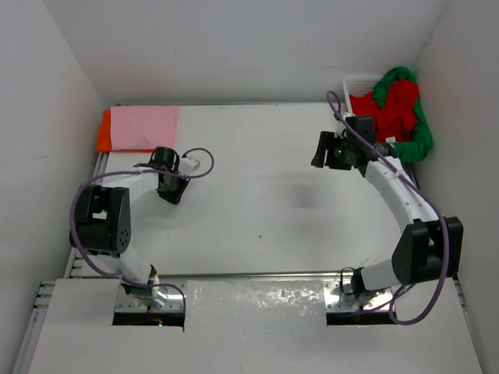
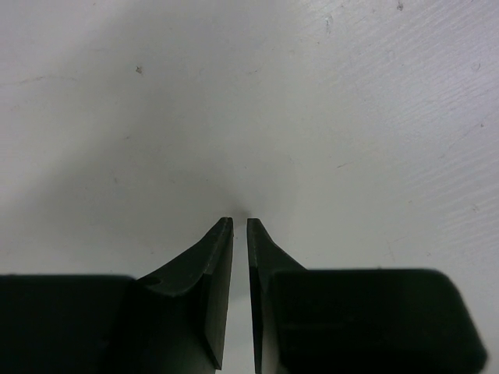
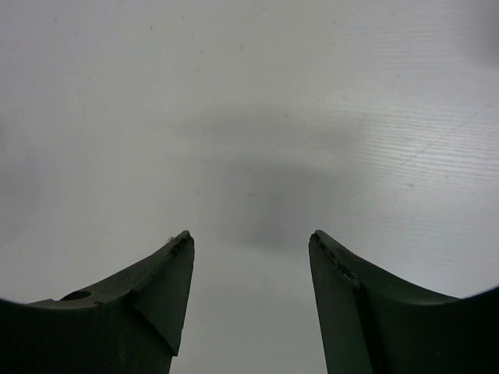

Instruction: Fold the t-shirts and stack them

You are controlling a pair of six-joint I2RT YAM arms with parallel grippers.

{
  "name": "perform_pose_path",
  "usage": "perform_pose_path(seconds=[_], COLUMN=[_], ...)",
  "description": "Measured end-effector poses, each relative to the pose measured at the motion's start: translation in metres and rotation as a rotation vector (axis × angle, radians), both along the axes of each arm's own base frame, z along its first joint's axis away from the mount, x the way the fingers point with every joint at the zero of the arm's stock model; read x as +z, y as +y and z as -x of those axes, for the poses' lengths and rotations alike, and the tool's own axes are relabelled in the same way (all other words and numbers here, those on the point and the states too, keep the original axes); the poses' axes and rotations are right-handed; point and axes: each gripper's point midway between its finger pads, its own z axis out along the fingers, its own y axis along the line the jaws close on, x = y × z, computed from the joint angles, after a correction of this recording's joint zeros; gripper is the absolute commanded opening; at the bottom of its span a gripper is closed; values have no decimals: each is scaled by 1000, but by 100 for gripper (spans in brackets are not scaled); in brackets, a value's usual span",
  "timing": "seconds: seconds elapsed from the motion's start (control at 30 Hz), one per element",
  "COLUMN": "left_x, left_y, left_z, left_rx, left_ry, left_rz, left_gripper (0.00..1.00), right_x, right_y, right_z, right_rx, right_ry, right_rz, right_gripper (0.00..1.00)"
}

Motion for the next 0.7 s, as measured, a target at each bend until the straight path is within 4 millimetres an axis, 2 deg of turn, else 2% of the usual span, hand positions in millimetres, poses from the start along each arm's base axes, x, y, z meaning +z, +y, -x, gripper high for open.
perform_pose_path(seconds=[0.17,0.23,0.43,0.7], left_x=[0,0,5,16], left_y=[0,-2,-3,-3], left_z=[0,1,-4,-13], left_rx=[6,4,5,15], left_ry=[1,3,-5,-23], left_rz=[4,10,19,23], left_gripper=[24,24,25,27], right_x=[13,9,-17,-10], right_y=[-13,-17,-23,-30], right_z=[-1,2,23,25], right_rx=[-26,-37,-48,-64], right_ry=[-30,-29,38,18], right_rz=[8,13,28,48], right_gripper=[59,59,59,61])
